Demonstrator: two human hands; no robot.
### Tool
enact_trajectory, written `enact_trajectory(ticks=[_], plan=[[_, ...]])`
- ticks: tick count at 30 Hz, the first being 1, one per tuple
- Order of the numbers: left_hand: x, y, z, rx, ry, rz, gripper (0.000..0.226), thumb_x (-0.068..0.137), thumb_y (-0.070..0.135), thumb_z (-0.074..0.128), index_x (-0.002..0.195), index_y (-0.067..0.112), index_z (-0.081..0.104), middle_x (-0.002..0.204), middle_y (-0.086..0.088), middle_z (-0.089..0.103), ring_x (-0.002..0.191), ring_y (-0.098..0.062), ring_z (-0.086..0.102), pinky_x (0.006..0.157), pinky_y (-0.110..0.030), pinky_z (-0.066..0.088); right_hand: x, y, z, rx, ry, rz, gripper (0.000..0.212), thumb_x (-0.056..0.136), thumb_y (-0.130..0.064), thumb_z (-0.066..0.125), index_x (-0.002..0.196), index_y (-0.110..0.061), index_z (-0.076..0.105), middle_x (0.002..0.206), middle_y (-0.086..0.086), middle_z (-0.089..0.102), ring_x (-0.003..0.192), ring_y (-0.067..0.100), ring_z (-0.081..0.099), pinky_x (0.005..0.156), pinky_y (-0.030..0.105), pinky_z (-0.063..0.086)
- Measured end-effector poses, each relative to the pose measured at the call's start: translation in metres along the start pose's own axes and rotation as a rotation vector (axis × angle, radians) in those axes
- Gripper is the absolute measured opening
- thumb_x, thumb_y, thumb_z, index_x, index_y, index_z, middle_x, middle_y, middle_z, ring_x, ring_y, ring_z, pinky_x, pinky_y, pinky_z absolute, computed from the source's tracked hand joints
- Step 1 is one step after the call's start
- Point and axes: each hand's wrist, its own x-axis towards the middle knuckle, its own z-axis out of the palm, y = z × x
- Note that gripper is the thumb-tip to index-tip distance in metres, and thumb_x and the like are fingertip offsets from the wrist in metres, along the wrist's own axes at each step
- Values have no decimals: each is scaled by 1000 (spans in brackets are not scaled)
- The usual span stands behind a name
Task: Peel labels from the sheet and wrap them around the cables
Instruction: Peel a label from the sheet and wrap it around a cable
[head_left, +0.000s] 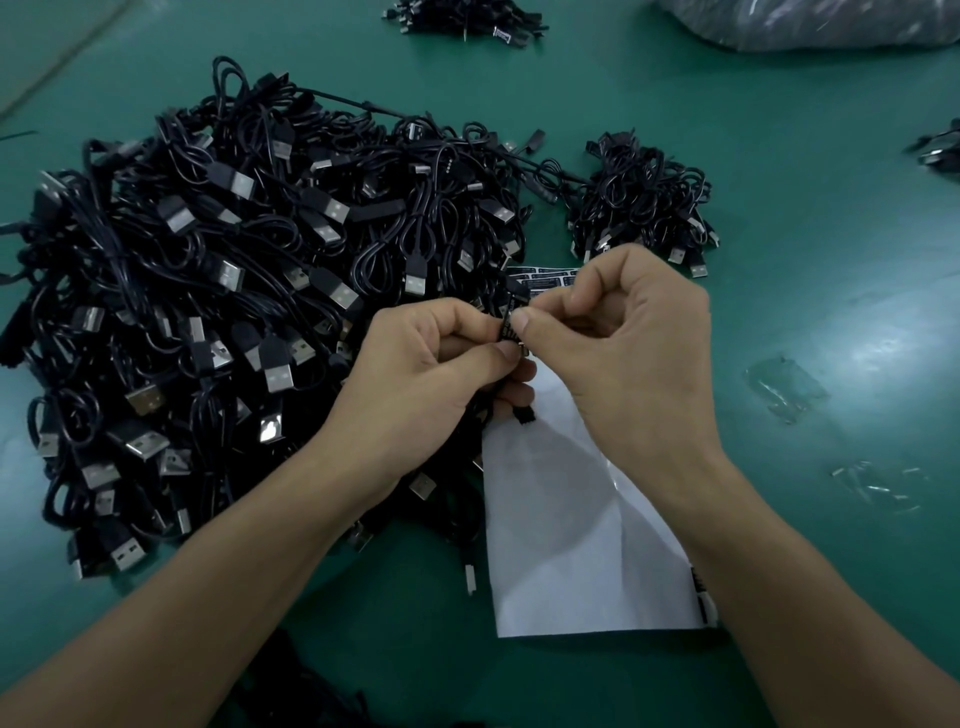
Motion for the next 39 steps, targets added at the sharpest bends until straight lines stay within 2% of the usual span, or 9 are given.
enact_trajectory(ticks=[13,20,23,28,37,39], plan=[[0,0,-1,-23,-15,-19,6,94,2,63,90,0,68,79,-11,77,69,-20,74,67,-35,59,1,-1,1,45,10,22,39,76,4,79,72,-20,49,71,-8,74,67,12,72,65,24,58],[1,0,-1,-30,10,0,7,94,1,63,97,-3,68,83,-14,77,73,-23,75,72,-38,61,3,-1,-2,97,1,68,35,76,-2,81,71,-21,53,71,-8,74,67,9,71,66,23,57],[2,-1,-1,-33,12,-2,8,95,3,64,100,-2,68,83,-13,77,73,-22,75,72,-36,62,5,1,-3,135,-2,95,32,75,-5,81,73,-20,53,72,-5,75,69,12,72,70,28,59],[2,-2,-2,-31,5,3,8,94,4,64,99,1,68,83,-12,77,75,-23,76,74,-39,61,6,3,-3,139,-15,107,31,75,-6,81,74,-20,53,73,-4,75,69,12,72,69,28,58],[2,-2,-1,-32,0,3,11,93,4,65,102,-3,66,84,-11,78,73,-20,75,70,-33,61,5,2,-3,107,-23,102,33,76,-4,81,73,-20,52,73,-6,75,70,12,73,69,29,60],[2,-2,0,-28,5,3,10,93,4,65,101,-2,66,83,-11,78,73,-20,76,72,-36,62,5,2,-3,109,-24,106,34,76,-3,81,73,-20,52,73,-5,75,70,13,73,69,30,60]])
